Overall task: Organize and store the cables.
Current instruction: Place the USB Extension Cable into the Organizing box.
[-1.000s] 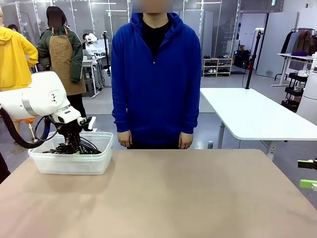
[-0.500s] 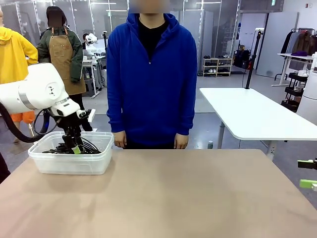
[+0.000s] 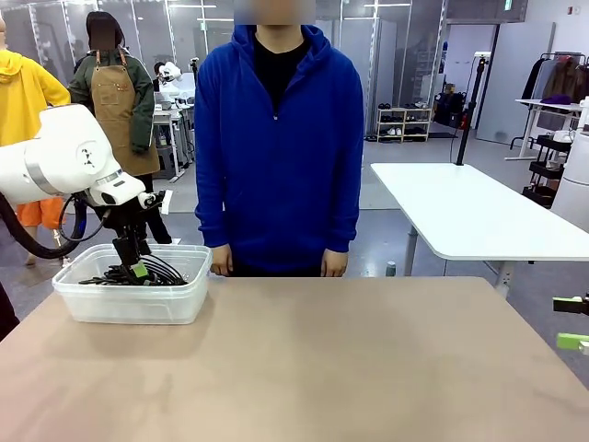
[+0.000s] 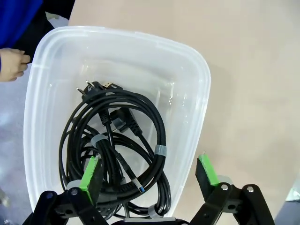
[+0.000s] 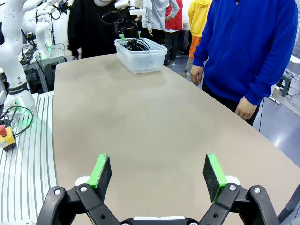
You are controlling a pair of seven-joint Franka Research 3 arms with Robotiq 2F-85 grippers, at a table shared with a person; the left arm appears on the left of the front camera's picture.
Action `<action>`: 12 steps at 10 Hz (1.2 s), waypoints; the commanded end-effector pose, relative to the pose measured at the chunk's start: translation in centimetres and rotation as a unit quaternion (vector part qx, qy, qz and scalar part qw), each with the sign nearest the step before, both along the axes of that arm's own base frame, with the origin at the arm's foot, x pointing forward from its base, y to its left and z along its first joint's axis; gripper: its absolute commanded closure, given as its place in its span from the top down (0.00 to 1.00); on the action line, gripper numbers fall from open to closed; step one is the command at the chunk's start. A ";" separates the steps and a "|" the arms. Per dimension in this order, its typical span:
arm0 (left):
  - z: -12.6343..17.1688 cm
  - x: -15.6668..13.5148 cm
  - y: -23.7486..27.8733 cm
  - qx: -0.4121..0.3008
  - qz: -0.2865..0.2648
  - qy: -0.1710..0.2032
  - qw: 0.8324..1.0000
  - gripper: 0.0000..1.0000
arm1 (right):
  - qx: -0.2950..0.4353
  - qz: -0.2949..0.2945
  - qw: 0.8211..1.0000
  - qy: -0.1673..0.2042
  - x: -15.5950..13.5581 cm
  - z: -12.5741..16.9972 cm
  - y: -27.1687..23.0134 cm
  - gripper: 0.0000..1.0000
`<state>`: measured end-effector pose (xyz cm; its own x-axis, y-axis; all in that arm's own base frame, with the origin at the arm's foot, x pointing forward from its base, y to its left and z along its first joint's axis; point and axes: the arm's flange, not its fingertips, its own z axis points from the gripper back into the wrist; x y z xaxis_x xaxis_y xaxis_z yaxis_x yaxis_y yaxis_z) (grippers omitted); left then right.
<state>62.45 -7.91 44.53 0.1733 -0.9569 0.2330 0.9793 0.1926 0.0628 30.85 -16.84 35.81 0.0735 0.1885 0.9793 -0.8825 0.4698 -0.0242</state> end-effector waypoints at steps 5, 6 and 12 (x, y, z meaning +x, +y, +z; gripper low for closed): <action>0.1 0.0 -0.1 0.000 -0.003 -0.003 1.000 1.00 | 0.004 0.001 1.000 0.002 -0.1 0.3 0.0 1.00; 0.1 0.0 -0.1 0.000 -0.003 -0.003 1.000 1.00 | 0.004 0.001 1.000 0.002 -0.1 0.3 0.0 1.00; 0.1 0.0 -0.1 0.000 -0.003 -0.003 1.000 1.00 | 0.004 0.001 1.000 0.002 -0.1 0.3 0.0 1.00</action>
<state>62.42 -8.12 44.51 0.1689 -0.9579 0.2324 0.9801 0.1881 0.0631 30.85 -16.84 35.81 0.0735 0.1885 0.9793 -0.8825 0.4698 -0.0241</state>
